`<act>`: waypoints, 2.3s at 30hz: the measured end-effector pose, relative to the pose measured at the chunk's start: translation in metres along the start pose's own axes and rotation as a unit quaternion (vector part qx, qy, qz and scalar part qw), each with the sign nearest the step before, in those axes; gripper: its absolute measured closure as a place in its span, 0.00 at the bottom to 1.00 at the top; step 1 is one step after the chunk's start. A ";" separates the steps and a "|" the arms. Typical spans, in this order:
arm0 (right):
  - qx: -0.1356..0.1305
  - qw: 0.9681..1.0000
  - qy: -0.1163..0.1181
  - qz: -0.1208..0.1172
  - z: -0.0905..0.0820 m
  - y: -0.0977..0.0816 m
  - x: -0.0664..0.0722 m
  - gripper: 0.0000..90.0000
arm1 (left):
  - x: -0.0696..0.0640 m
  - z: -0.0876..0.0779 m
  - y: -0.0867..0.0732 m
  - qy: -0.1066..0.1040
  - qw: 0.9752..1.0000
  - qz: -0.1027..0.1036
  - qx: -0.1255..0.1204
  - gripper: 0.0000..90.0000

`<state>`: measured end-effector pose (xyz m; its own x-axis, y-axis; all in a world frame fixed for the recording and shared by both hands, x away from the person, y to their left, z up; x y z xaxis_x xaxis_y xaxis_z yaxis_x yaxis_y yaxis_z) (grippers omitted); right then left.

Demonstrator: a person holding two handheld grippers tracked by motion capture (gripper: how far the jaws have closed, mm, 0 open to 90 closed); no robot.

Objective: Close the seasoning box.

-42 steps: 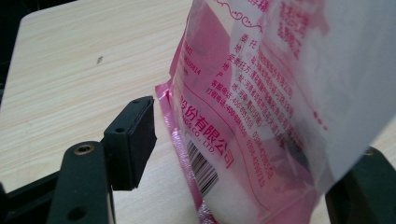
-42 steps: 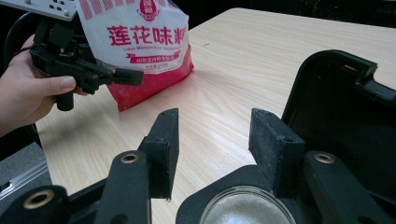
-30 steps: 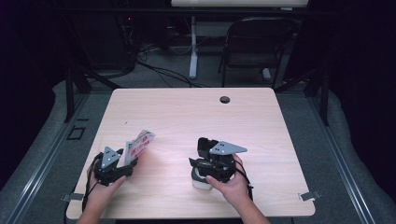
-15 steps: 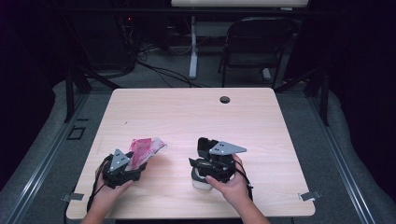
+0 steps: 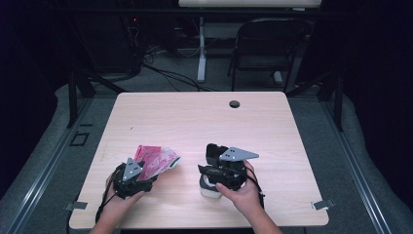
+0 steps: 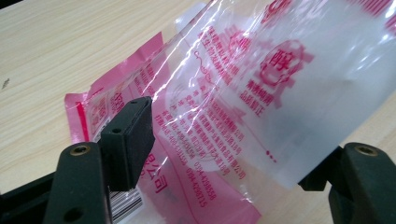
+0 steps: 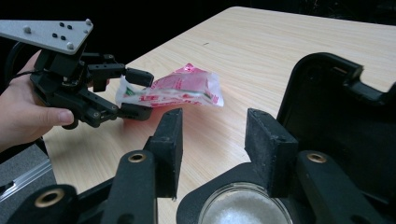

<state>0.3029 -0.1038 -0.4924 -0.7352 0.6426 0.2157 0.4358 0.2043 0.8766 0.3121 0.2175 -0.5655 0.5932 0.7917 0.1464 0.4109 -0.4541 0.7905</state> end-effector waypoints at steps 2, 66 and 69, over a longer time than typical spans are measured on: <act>-0.002 1.000 0.000 0.002 -0.003 0.001 -0.001 0.65 | -0.003 0.001 0.001 -0.003 1.000 0.003 0.001 0.36; -0.015 0.995 -0.094 0.038 -0.026 -0.010 -0.053 0.60 | -0.074 0.014 0.028 -0.088 0.993 0.076 -0.002 0.36; -0.013 0.995 -0.091 0.037 -0.022 -0.010 -0.054 0.59 | -0.072 0.012 0.027 -0.085 0.994 0.070 -0.004 0.36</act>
<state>0.3262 -0.1569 -0.5031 -0.5944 0.7785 0.2018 0.4704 0.1330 0.8724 0.2886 0.1435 -0.5614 0.7530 0.6398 0.1538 0.3105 -0.5516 0.7741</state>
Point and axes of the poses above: each handheld gripper's, and its own axes: z roughly forward along the jaws, y roughly out of its top, x roughly to its left, the point moved 1 cm from there along z, roughly forward along the jaws, and after that the axes turned 2 degrees about y, right-handed, at the moved point
